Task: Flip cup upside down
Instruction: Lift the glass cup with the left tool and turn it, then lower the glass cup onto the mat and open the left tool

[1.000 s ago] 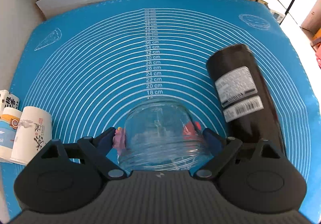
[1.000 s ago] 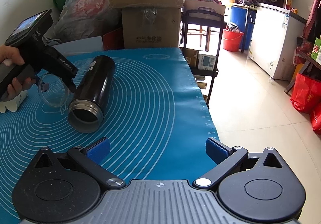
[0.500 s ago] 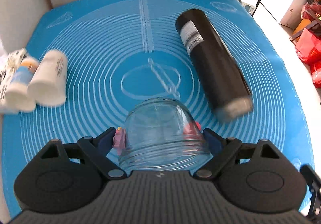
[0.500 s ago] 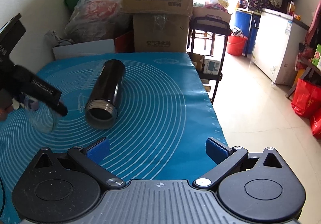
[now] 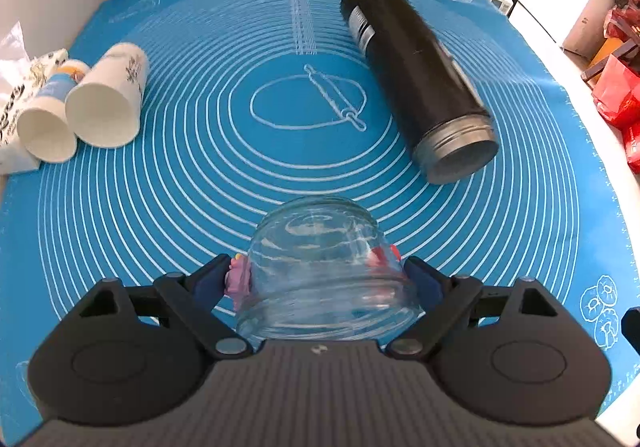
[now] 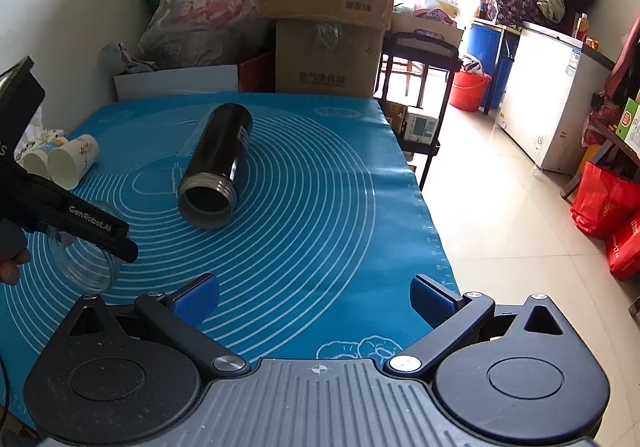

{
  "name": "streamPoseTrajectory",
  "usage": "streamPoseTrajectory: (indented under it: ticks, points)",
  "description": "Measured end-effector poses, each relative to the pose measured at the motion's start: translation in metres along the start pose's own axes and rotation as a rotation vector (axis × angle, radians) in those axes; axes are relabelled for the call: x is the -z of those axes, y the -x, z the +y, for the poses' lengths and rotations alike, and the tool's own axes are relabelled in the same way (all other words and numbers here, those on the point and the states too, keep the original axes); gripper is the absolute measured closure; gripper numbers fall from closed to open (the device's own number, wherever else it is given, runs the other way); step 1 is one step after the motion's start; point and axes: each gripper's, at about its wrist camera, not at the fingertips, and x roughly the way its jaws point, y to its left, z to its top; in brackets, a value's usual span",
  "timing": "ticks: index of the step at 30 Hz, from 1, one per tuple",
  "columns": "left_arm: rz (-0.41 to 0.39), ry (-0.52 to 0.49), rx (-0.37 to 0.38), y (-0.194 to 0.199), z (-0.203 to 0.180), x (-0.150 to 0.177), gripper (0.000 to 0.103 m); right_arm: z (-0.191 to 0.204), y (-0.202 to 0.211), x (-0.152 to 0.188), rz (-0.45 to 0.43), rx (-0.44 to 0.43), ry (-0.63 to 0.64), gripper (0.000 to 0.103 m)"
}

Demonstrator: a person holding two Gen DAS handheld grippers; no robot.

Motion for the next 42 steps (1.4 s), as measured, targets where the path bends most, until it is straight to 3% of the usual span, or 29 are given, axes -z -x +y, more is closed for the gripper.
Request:
streamPoseTrajectory:
  ticks: [12, 20, 27, 35, 42]
  points:
    - [-0.051, -0.029, -0.013, 0.011, -0.005, 0.006, 0.011, 0.007, 0.004, 0.005, 0.015, -0.002, -0.002, 0.0]
    - [-0.119, -0.032, 0.007, 0.045, 0.001, 0.02, 0.011, 0.017, 0.03, 0.006, -0.013, -0.019, -0.005, 0.0]
    - [-0.188, -0.053, -0.026, 0.086, 0.005, 0.036, 0.011, 0.029, 0.062, 0.007, -0.048, -0.024, 0.001, 0.0]
    - [-0.268, 0.017, -0.001, 0.122, 0.034, 0.065, 0.011, 0.051, 0.091, 0.005, -0.072, -0.032, 0.025, 0.0]
    - [-0.333, 0.052, -0.047, 0.134, 0.07, 0.092, 0.011, 0.077, 0.093, -0.006, -0.06, -0.074, 0.039, 0.0]
